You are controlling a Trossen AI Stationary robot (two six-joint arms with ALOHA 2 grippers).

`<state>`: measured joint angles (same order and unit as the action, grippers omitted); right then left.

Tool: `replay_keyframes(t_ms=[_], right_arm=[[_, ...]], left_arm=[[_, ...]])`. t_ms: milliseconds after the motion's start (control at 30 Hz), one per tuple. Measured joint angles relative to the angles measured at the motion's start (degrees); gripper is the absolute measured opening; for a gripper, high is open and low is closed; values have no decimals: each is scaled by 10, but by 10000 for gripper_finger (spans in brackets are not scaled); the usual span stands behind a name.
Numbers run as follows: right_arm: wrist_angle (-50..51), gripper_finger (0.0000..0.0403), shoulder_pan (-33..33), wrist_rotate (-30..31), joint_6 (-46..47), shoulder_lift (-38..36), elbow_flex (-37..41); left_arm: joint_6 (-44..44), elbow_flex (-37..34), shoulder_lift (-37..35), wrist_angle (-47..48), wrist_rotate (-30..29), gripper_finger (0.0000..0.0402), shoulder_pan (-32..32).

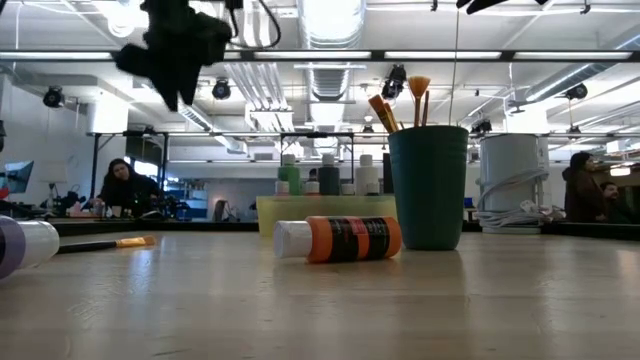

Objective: Pick & Place Paint Supplies
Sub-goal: Put the gold paint brush into the green cup

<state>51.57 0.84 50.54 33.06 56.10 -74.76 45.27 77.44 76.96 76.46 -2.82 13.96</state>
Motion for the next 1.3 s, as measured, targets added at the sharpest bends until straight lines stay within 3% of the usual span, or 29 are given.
replay_keyframes(t_ms=[333, 600, 1000, 1300], right_arm=[[1, 150, 0, 0, -1, 0, 0], [1, 160, 0, 0, 0, 1, 0], [1, 126, 0, 0, -1, 1, 0], [1, 114, 0, 0, 0, 1, 0]], left_arm=[[-13, -171, -16, -123, 84, 156, -11], [-15, -264, -20, -202, 104, 156, -16], [3, -374, -19, -374, 129, 156, -15], [11, -415, -19, -397, 113, 156, -15]])
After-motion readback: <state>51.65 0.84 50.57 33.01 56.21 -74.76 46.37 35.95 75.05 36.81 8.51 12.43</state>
